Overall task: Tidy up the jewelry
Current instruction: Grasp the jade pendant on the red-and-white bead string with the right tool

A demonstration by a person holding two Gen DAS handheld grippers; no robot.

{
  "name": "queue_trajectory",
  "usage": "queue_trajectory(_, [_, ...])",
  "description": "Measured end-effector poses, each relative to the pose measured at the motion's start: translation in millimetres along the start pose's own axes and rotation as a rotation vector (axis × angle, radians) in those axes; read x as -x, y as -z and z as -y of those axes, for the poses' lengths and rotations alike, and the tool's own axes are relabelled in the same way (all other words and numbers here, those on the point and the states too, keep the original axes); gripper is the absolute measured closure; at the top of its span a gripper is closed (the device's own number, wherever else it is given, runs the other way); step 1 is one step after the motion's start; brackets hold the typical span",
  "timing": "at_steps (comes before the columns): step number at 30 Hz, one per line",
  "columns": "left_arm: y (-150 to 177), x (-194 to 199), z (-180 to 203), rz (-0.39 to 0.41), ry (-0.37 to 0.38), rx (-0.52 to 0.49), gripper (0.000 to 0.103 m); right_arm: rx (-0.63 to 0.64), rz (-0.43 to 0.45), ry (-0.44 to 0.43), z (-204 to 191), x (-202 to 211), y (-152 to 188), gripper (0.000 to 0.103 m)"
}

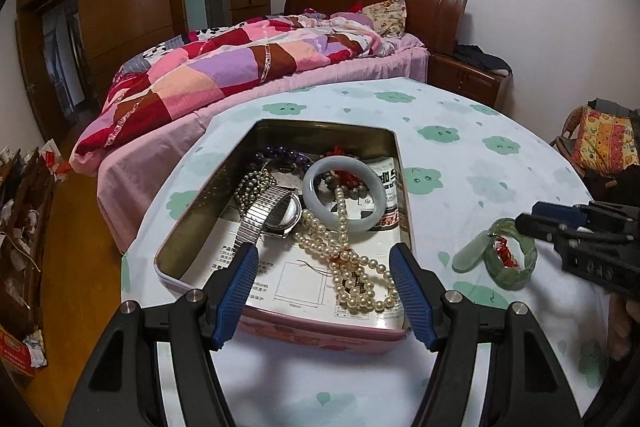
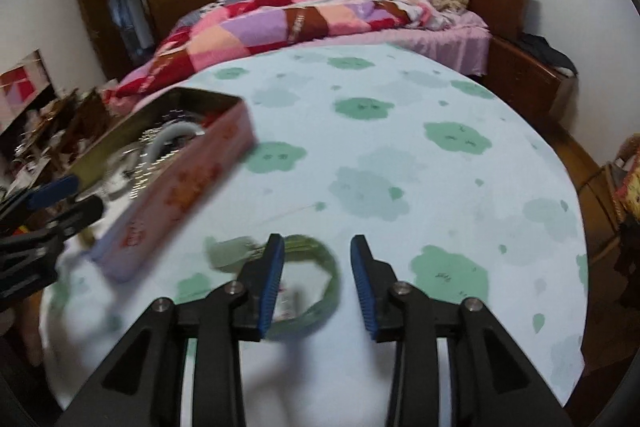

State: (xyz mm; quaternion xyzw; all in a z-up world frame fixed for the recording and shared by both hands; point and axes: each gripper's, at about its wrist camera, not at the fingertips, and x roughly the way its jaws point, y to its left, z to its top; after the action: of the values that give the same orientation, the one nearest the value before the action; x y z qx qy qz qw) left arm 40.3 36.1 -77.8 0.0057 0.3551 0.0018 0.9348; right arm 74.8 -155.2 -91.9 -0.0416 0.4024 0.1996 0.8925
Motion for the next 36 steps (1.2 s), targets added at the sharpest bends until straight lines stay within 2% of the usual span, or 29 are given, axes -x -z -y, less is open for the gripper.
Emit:
queue_trajectory(2, [1, 0, 1, -0.002, -0.001, -0.004, 0.035, 0.037, -0.021, -0.034, -12, -3, 4, 0.066])
queue_trajectory(6, [1, 0, 2, -0.003, -0.001, -0.005, 0.035, 0.073, -0.058, -0.068, -23, -13, 7, 0.077])
queue_trajectory(8, [0, 0, 2, -0.003, 0.002, -0.004, 0.035, 0.074, -0.060, -0.089, -24, -14, 8, 0.089])
queue_trajectory(10, [0, 0, 2, -0.002, 0.005, -0.003, 0.035, 0.084, -0.054, -0.096, -25, -13, 7, 0.094])
queue_trajectory(16, [-6, 6, 5, 0.014, 0.019, -0.008, 0.035, 0.071, 0.018, -0.111, -25, 1, 3, 0.096])
queue_trajectory(23, [-11, 3, 26, -0.001, 0.062, -0.076, 0.035, 0.036, 0.130, -0.097, -15, 30, -16, 0.097])
queue_trajectory(29, [-15, 3, 47, -0.002, 0.106, -0.128, 0.035, 0.008, 0.215, -0.070, 1, 55, -35, 0.097])
queue_trajectory(36, [-22, -4, 60, -0.022, 0.142, -0.145, 0.035, -0.033, 0.292, -0.024, 24, 75, -50, 0.097])
